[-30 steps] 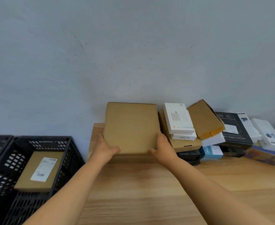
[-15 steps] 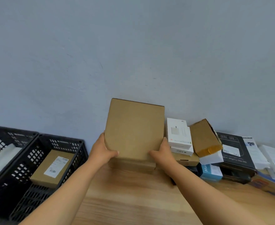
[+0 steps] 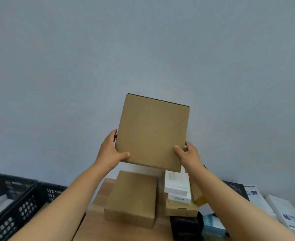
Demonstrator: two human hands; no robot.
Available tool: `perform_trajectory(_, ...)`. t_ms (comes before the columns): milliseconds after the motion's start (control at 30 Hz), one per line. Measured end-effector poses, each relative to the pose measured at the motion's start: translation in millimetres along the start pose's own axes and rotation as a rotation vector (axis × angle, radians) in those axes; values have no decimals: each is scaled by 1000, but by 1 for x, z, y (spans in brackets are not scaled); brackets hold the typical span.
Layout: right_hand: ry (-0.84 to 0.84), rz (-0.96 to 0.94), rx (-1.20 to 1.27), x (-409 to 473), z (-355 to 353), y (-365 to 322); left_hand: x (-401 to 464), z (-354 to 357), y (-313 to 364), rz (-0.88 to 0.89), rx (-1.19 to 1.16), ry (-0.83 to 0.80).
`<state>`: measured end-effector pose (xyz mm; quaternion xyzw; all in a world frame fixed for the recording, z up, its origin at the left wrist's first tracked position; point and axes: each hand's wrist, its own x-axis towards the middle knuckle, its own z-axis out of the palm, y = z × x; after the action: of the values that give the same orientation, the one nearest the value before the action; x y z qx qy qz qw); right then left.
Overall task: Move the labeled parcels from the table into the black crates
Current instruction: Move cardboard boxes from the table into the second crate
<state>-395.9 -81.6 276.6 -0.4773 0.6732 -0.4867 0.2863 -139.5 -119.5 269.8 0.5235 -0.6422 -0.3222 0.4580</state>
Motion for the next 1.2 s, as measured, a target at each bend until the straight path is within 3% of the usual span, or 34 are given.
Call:
perform_trajectory(100, 26, -73, 20, -1, -23, -16, 10, -2, 25, 38, 72, 18)
perform_trajectory(233, 66, -150, 71, -2, -48, -33, 17, -3, 57, 77, -83, -68)
perform_trajectory(600, 27, -37, 318, -3, -77, -54, 26, -12, 88, -37, -352, -39)
perform_trajectory(800, -31, -32, 378, -6, -81, -47, 29, -17, 84, -53, -569, -144)
perform_trajectory(1200, -71, 96, 286, -8, -85, -39, 29, -16, 70, -61, -429, -319)
